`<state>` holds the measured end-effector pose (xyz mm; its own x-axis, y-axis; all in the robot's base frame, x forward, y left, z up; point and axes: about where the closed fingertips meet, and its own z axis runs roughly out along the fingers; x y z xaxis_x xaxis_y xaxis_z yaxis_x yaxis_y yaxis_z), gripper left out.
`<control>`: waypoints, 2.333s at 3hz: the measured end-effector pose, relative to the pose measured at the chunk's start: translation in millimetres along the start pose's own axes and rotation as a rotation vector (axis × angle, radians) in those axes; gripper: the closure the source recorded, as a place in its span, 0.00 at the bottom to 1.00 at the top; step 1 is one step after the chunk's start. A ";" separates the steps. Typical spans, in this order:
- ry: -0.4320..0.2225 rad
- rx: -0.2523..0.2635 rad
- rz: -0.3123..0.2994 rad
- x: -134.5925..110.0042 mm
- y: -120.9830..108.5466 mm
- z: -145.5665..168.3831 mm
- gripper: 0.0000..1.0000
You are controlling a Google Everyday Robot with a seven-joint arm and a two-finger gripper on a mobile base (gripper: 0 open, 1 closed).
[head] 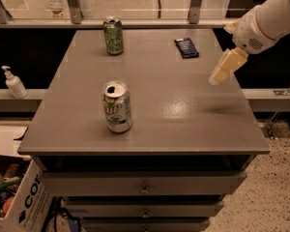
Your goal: Move rxbar blueberry near 7up can
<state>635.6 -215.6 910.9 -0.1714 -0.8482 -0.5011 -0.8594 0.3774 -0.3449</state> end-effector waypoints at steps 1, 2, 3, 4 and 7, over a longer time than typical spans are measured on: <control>-0.021 0.010 0.015 -4.0 -2.7 10.3 0.00; -0.065 0.016 0.076 -8.5 -20.7 34.7 0.00; -0.095 0.013 0.168 -11.7 -46.9 67.9 0.00; -0.131 0.012 0.261 -16.9 -68.0 98.1 0.00; -0.277 -0.014 0.450 -10.4 -98.8 160.0 0.00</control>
Offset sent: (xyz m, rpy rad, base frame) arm 0.0778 0.0138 -0.0288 0.1841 -0.0131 -0.1059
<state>799.4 -184.6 823.2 -0.3925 -0.4728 -0.7889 -0.7370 0.6748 -0.0377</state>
